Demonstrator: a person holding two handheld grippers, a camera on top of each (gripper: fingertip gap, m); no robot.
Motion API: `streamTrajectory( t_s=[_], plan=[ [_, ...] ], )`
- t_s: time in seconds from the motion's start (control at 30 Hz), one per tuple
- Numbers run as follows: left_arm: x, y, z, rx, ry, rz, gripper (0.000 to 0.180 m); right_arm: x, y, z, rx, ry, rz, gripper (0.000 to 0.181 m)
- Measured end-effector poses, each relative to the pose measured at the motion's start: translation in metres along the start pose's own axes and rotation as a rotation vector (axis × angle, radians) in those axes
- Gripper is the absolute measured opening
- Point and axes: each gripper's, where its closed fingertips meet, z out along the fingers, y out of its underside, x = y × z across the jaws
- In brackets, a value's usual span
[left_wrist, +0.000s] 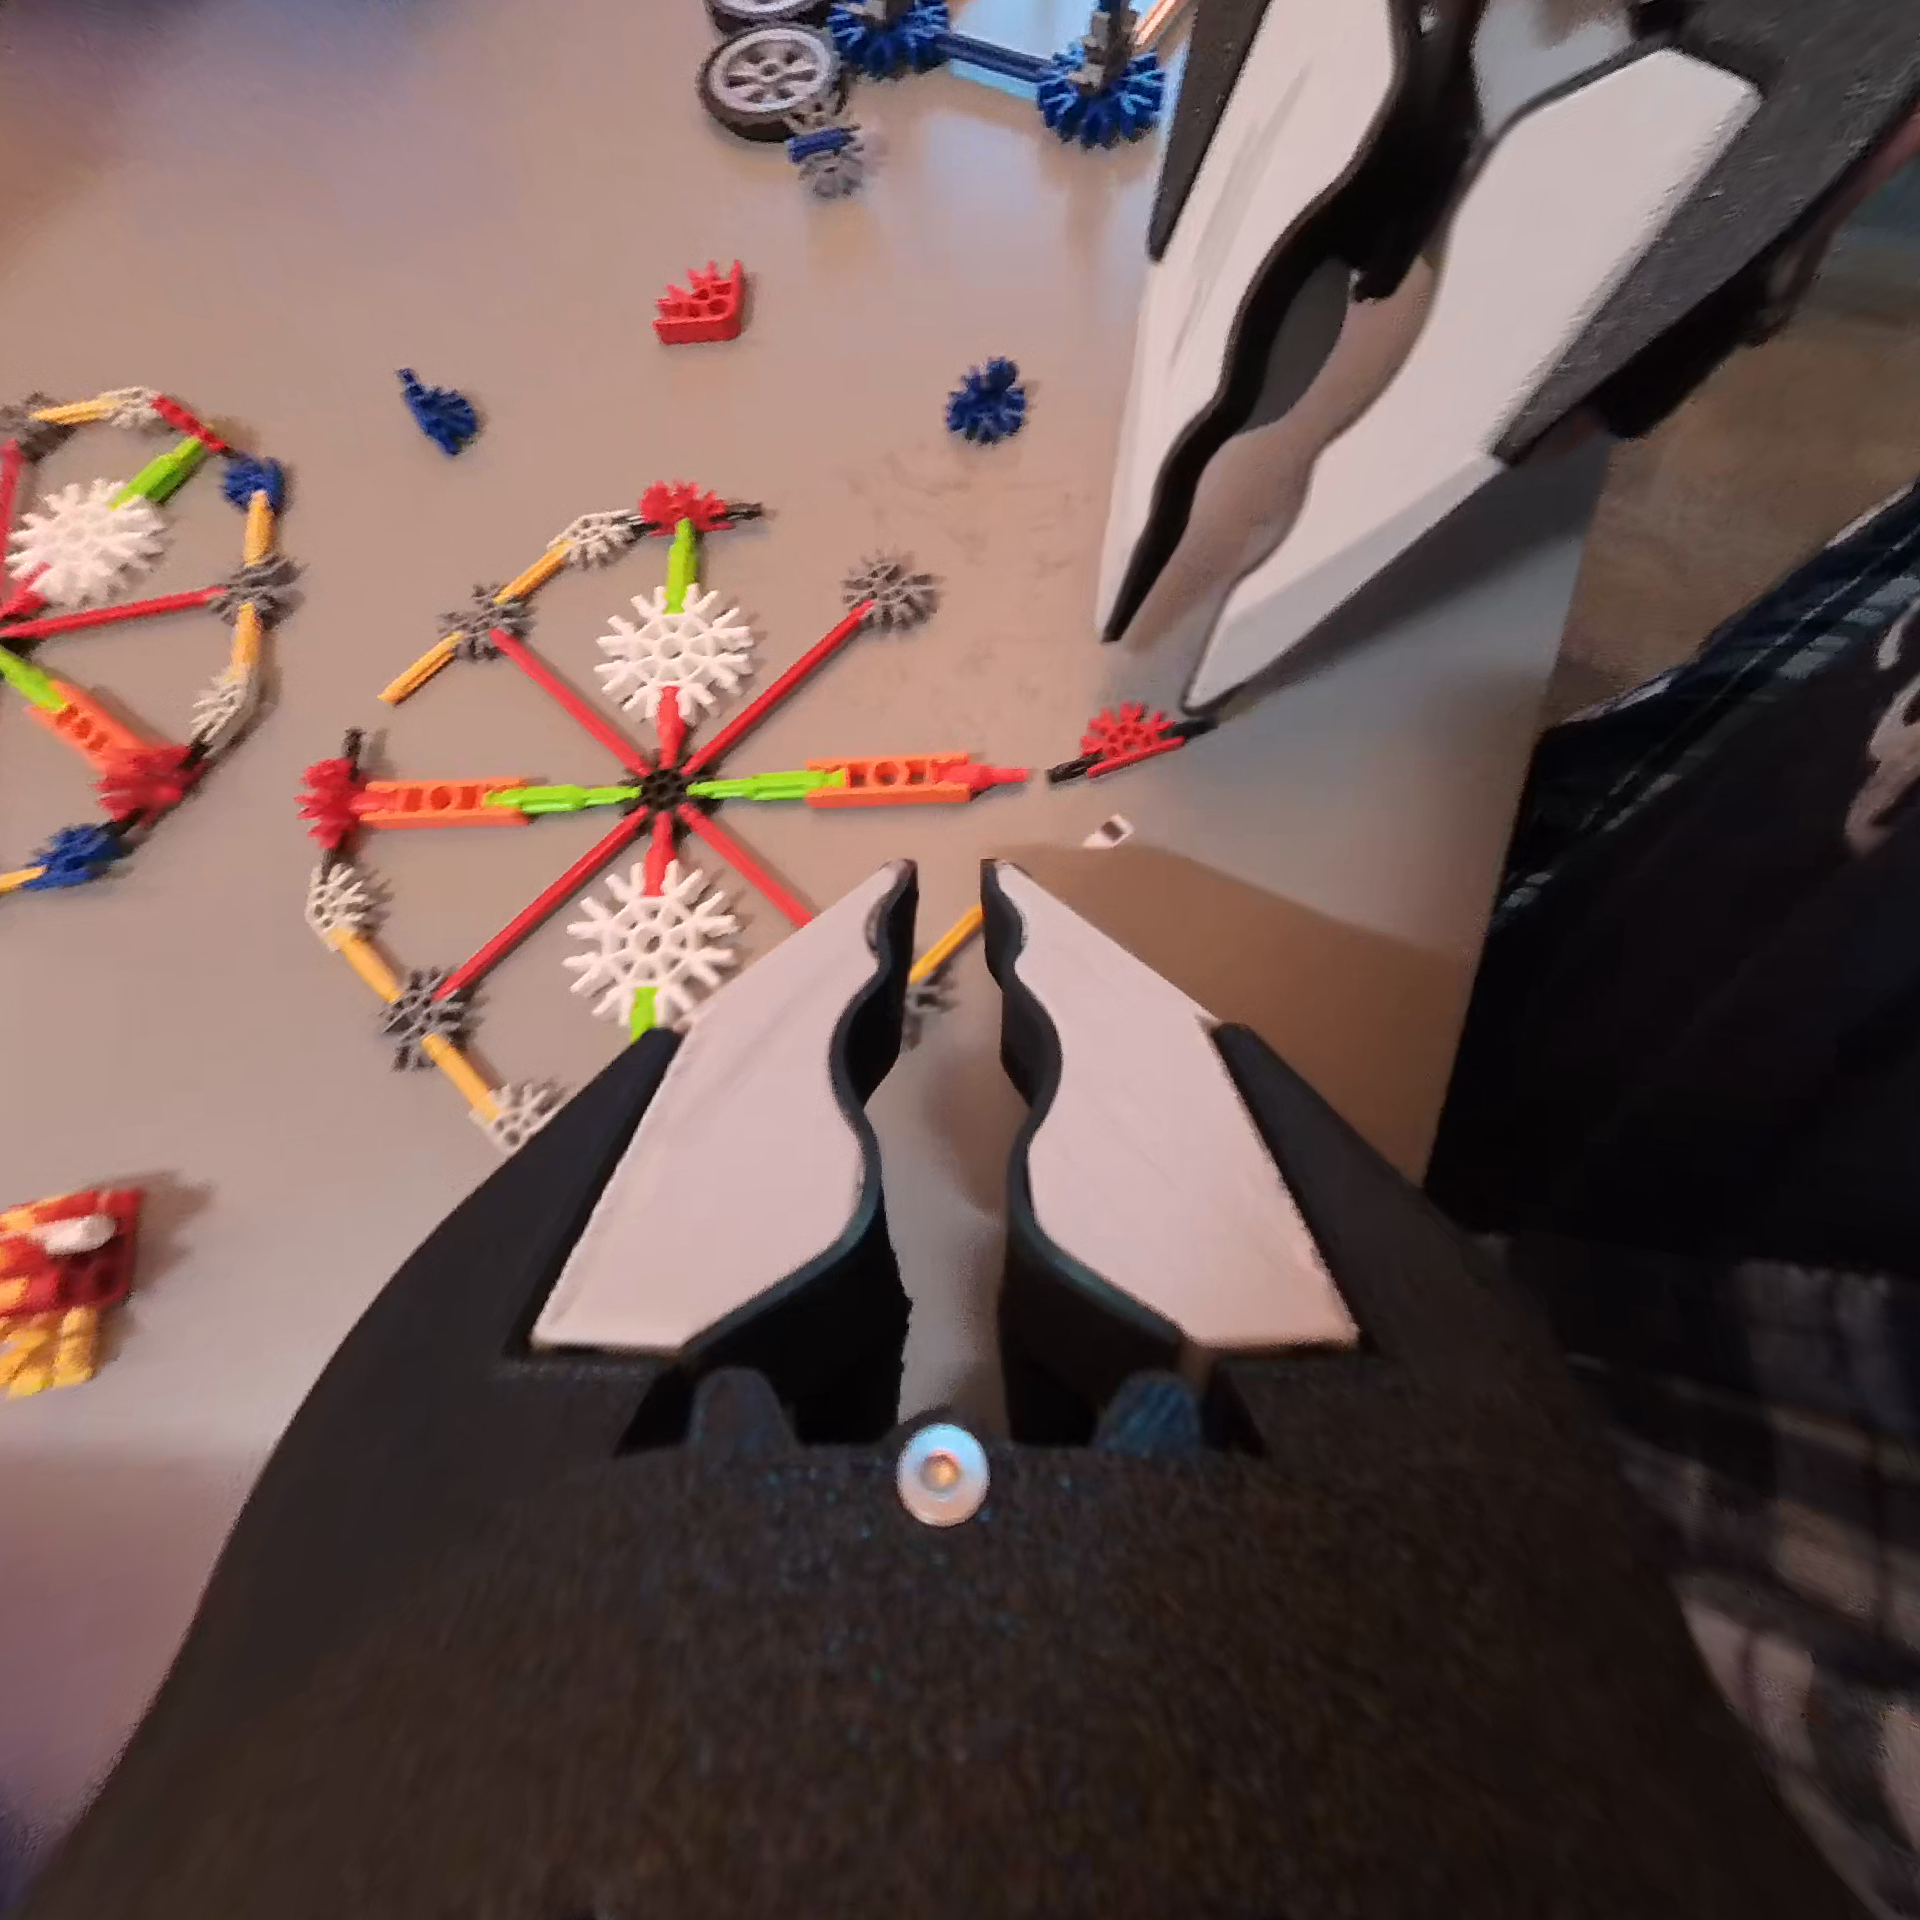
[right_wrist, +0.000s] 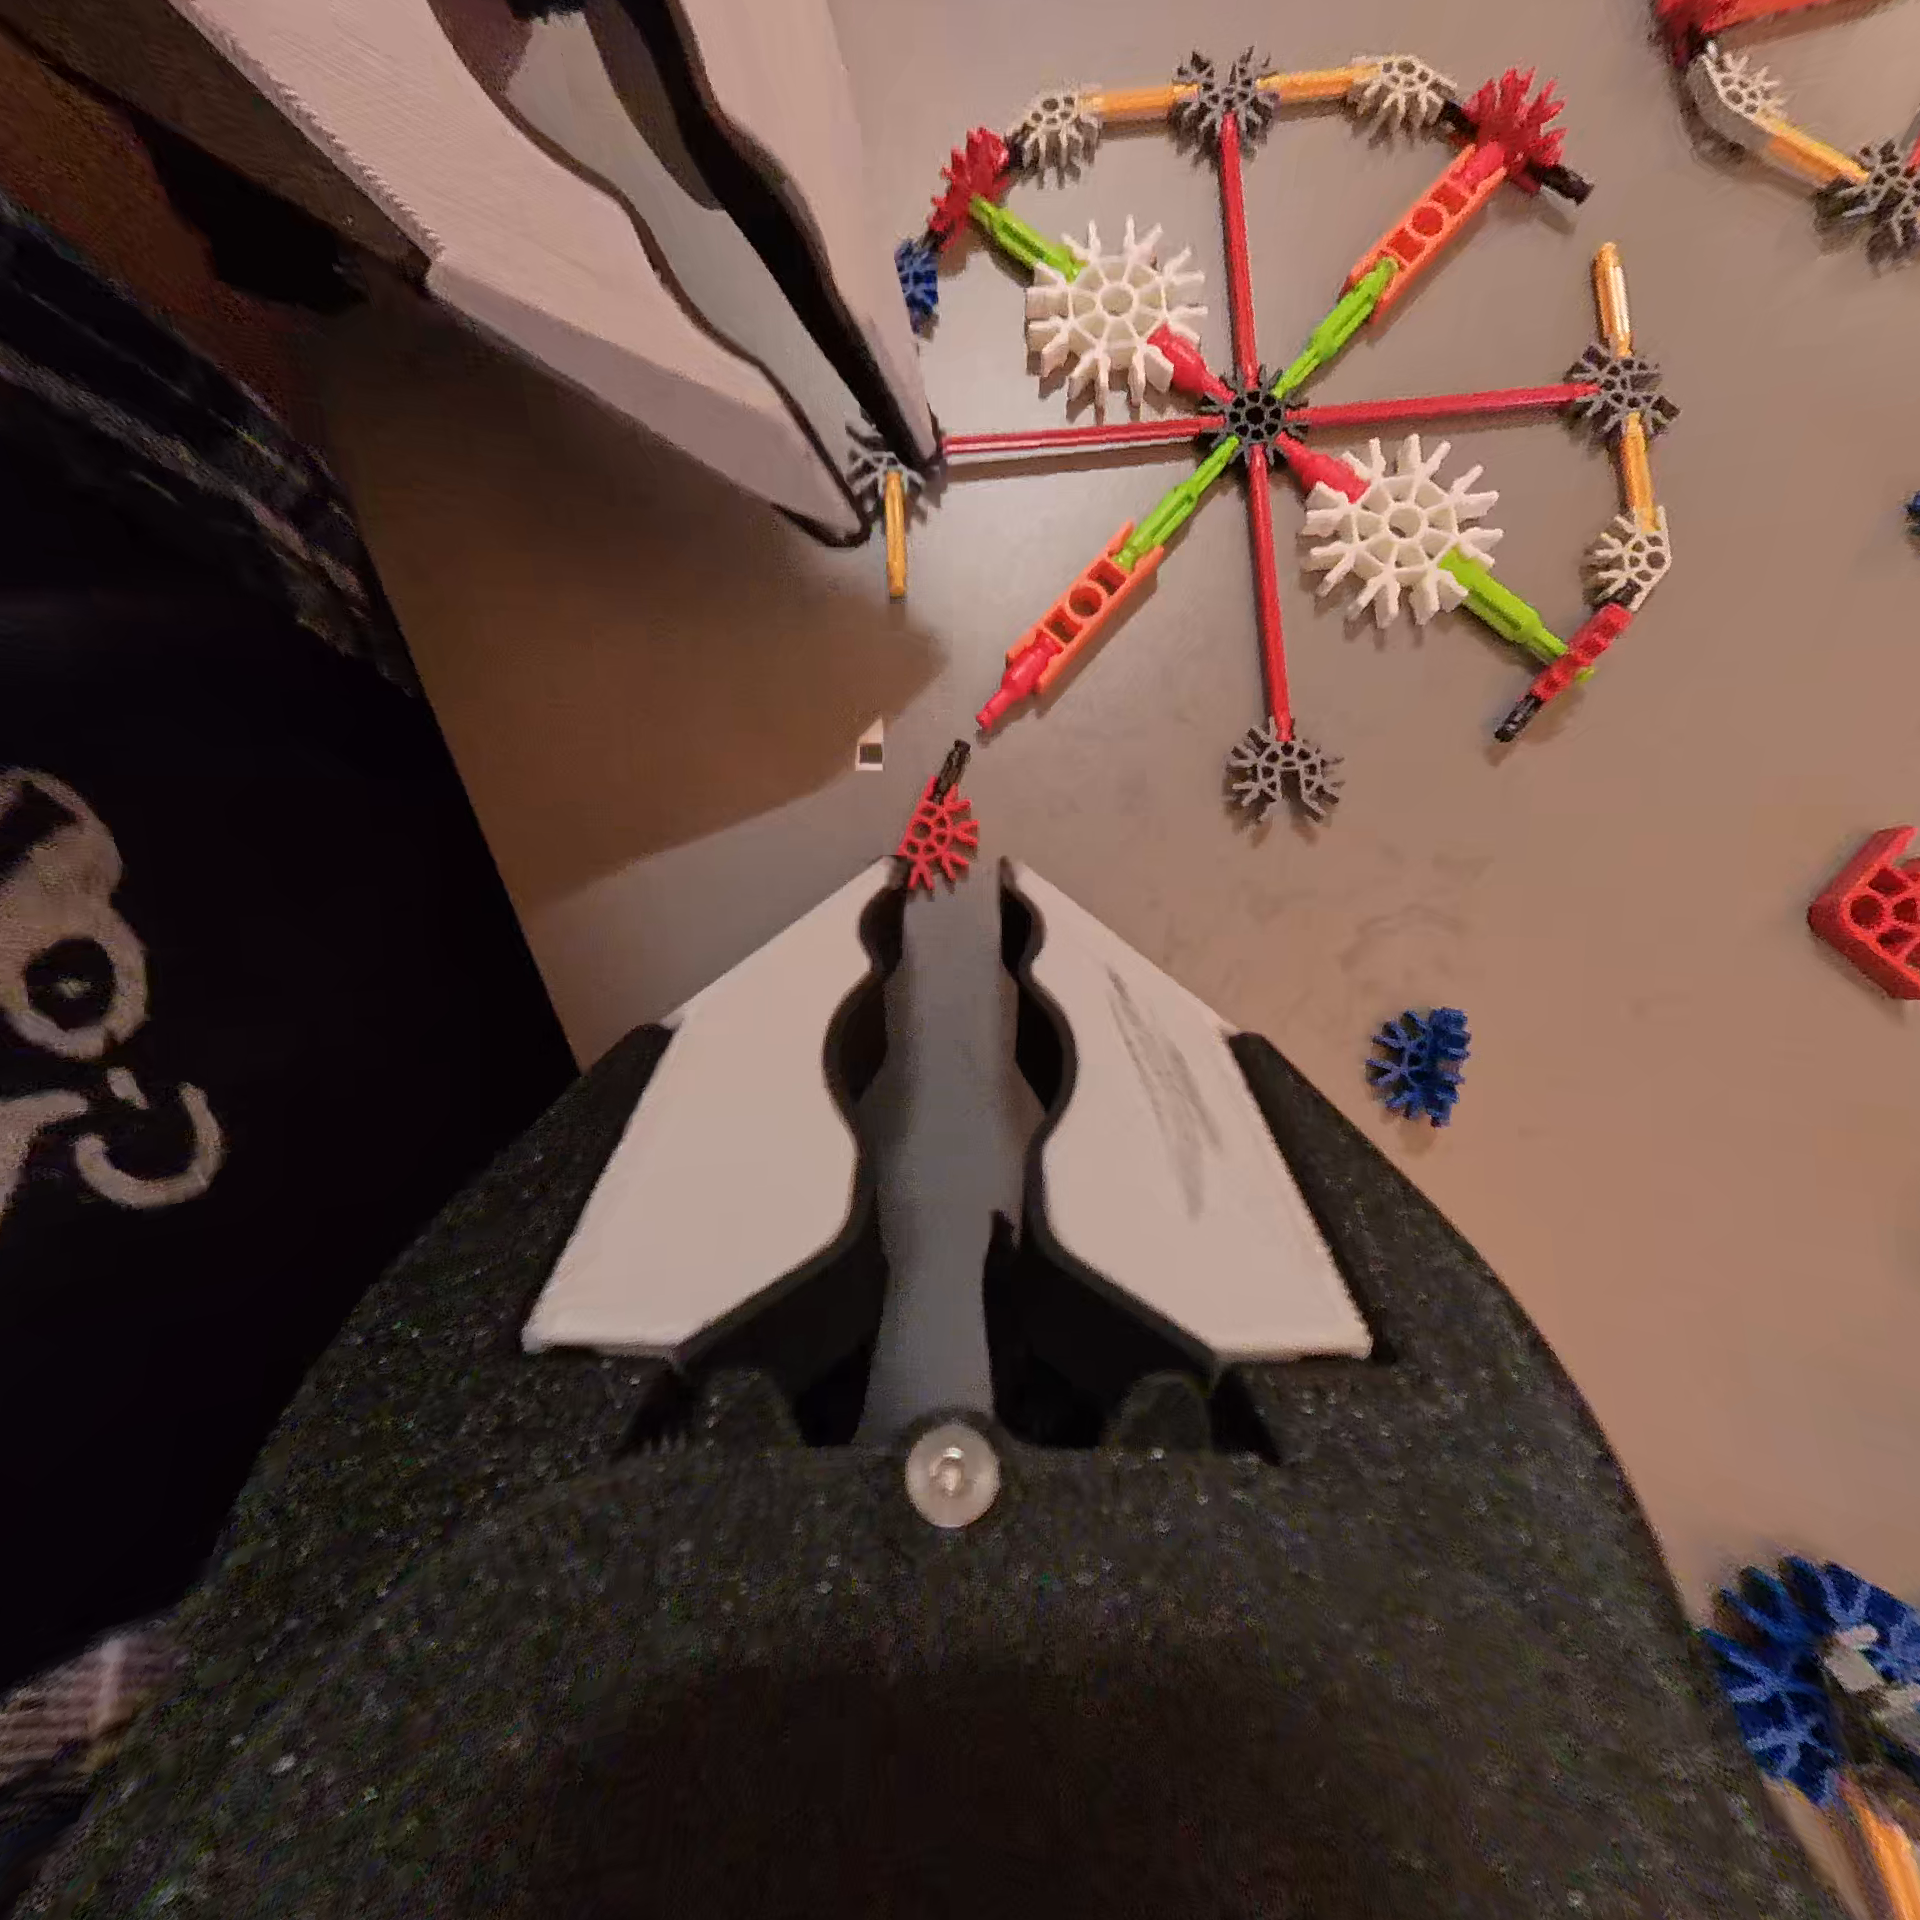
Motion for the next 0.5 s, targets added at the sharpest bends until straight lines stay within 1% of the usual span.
streamTrajectory(
  t_s=[0.03,0.1,0.13,0.2,0.33,0.4,0.5],
  plan=[
    [-0.005,0.002,-0.004,-0.003,-0.019,0.002,0.01,-0.001,-0.001,0.001,0.0,0.003,0.005,0.022],
    [-0.022,0.009,-0.013,-0.015,-0.075,-0.008,0.009,-0.001,0.001,0.008,-0.019,0.017,0.008,0.024],
    [-0.029,0.011,-0.017,-0.015,-0.088,-0.028,0.01,-0.002,0.003,0.012,-0.03,0.021,0.001,0.023],
    [-0.042,0.012,-0.027,0.001,-0.122,-0.054,0.01,-0.003,0.001,0.015,-0.023,0.027,-0.024,0.014],
    [-0.059,0.021,-0.045,-0.028,-0.179,-0.052,0.011,-0.004,0.0,0.015,-0.02,0.011,-0.058,0.013],
    [-0.058,0.023,-0.049,-0.029,-0.157,-0.08,0.011,-0.004,-0.001,0.014,-0.01,0.012,-0.091,0.013],
    [-0.036,0.017,-0.04,-0.024,-0.05,-0.124,0.012,-0.007,-0.013,0.008,0.054,0.021,-0.176,0.013]
  ],
)
